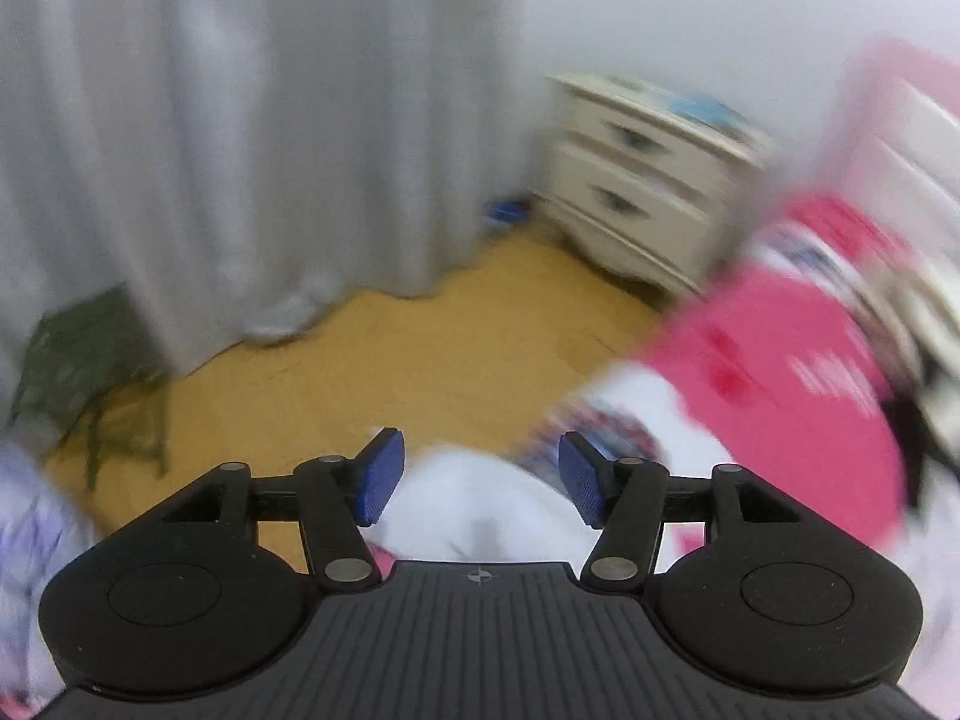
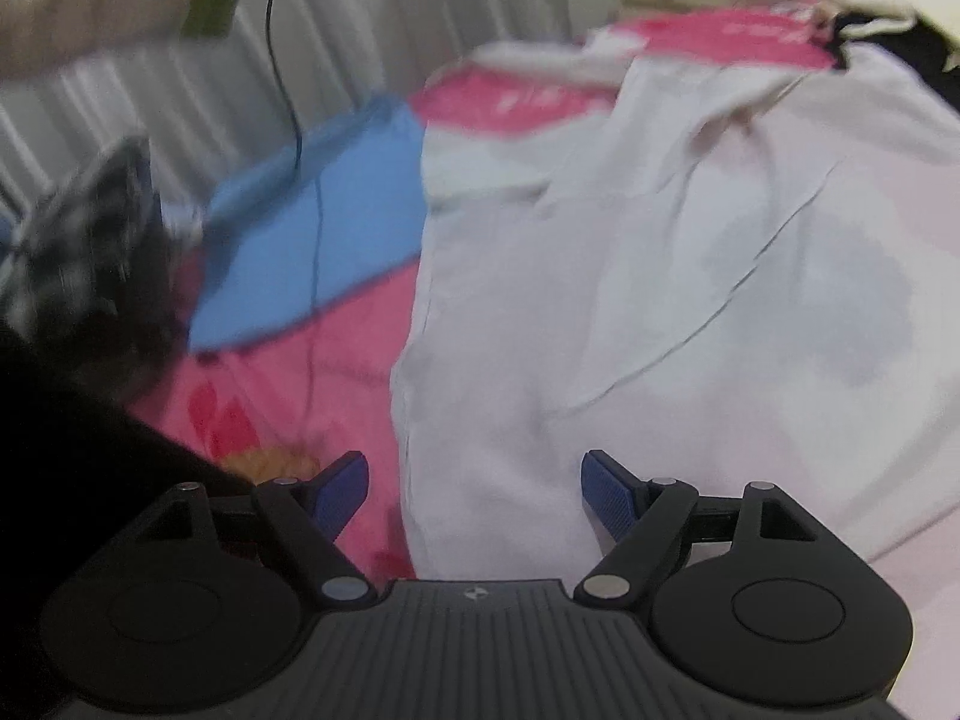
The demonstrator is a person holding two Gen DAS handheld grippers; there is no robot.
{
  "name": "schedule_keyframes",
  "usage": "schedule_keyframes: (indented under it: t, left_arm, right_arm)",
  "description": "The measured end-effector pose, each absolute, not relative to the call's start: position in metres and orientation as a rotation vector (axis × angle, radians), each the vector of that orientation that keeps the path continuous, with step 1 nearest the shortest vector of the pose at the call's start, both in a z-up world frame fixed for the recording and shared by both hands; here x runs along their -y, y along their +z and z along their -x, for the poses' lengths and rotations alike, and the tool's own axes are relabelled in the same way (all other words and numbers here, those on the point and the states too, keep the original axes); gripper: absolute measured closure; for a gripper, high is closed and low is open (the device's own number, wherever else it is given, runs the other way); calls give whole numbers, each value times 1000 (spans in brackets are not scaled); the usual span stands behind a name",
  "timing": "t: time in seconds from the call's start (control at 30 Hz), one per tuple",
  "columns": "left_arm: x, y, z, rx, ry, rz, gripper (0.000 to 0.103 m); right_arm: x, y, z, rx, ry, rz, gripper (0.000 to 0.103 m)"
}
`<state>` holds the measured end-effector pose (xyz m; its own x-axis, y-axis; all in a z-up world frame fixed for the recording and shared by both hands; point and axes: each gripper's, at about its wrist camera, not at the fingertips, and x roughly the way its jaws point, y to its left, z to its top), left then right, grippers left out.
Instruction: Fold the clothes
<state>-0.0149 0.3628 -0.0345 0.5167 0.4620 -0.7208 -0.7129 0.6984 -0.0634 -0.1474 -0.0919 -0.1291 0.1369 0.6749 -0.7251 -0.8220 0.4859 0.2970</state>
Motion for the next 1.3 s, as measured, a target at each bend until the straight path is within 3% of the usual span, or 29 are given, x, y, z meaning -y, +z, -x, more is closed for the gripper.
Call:
schedule_keyframes:
  t: [0.13, 0.3, 0.47, 0.67, 0.7, 0.73, 0.77, 0.83, 1.3]
  left_arm:
    - [-259, -42, 15, -828, 340, 245, 46]
    - [-127, -65, 42, -887, -85, 91, 45]
    - [-35, -100, 75, -946, -366, -37, 45]
    - [25, -134, 104, -948, -501, -202, 45]
    - [32, -137, 109, -944, -508, -221, 45]
    - [36, -140, 112, -943, -512, -234, 45]
    - [39, -143, 115, -950, -522, -241, 45]
    - [43, -147, 119, -964, -530, -261, 45]
    - [50, -174, 130, -1042, -549, -371, 45]
  right_arm:
    - [157, -82, 132, -818, 973, 77, 22]
    - [276, -56, 126, -853, 489, -64, 25]
    - [341, -83, 141, -1060, 269, -113, 28]
    - [336, -130, 148, -1257, 294, -71, 31]
    - [333, -136, 149, -1277, 313, -75, 34]
    - [329, -140, 150, -1294, 343, -71, 53]
    - [322, -144, 151, -1309, 380, -47, 82]
    - [311, -142, 152, -1306, 409, 52, 97]
    - [333, 30, 90, -769, -23, 852, 100]
